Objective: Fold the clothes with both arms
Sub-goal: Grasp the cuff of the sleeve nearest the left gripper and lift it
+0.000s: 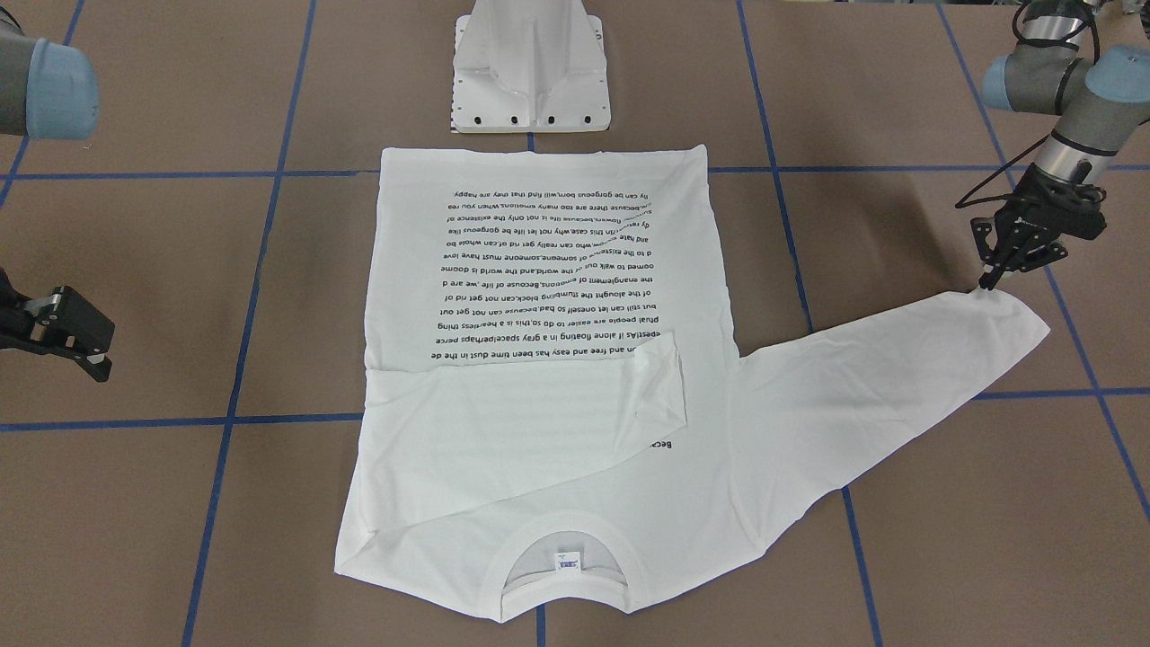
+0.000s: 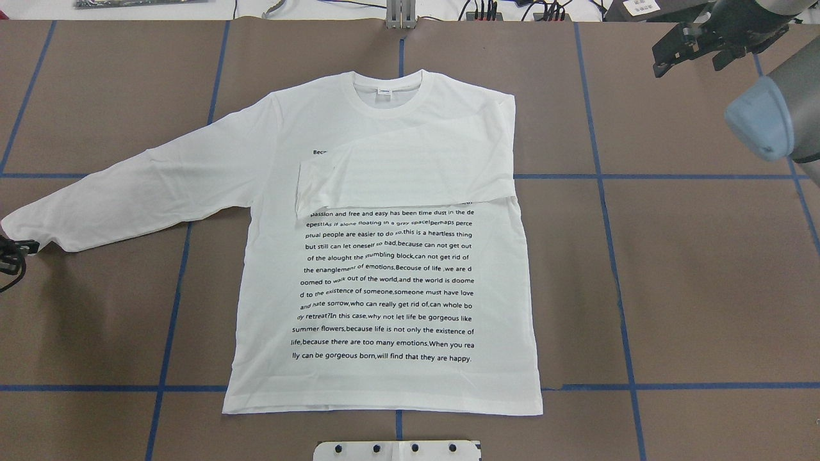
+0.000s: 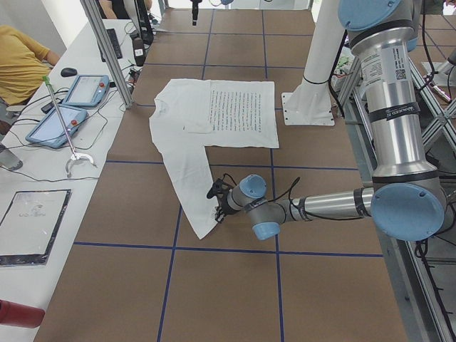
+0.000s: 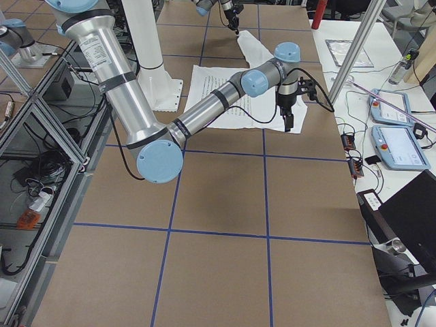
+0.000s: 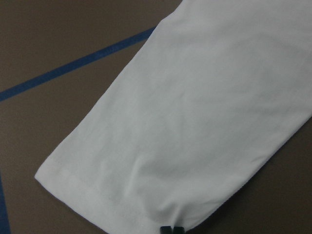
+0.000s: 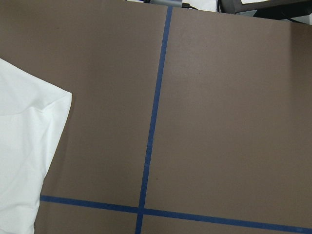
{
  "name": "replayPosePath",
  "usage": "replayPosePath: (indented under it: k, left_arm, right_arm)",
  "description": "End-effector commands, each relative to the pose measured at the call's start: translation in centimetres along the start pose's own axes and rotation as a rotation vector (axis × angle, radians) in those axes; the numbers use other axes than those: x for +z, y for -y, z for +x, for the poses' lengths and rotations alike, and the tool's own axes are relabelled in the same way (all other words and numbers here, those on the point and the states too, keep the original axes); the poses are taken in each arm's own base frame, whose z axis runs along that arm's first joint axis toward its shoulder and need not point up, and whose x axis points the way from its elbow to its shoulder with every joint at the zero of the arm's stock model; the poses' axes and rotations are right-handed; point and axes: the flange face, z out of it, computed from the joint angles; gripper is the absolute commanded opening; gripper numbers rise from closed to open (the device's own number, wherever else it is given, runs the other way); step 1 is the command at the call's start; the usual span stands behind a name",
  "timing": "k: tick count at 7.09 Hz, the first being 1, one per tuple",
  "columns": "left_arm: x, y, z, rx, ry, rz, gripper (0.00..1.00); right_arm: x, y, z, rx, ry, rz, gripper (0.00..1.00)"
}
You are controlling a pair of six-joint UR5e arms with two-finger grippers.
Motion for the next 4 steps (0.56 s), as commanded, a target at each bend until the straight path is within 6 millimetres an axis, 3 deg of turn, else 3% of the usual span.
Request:
replayPosePath:
  k: [1,2,3,4]
  left_arm:
    - [-1.7,5.7,3.0,0.007,-0.088,0.082,0.0]
    - [-1.8,9.7,3.3,-0.008,-0.107,0.105,0.0]
    - [-1.2,15.0,4.6,-0.036,-0.124,0.102,0.0]
    - [-0.5,20.7,7.6,-0.115,-0.149,0.108,0.0]
  right_arm:
    - [0.0,0.0,-0.1,0.0,0.001,0.0,1.0]
    - [0.1,0.0,0.0,0.001,0.0,-0.001,1.0]
    - [0.0,0.0,-0.1,-0.002,0.001,0.0,1.0]
    - [0.1,0.0,0.0,-0.007,-0.001,-0.001,1.0]
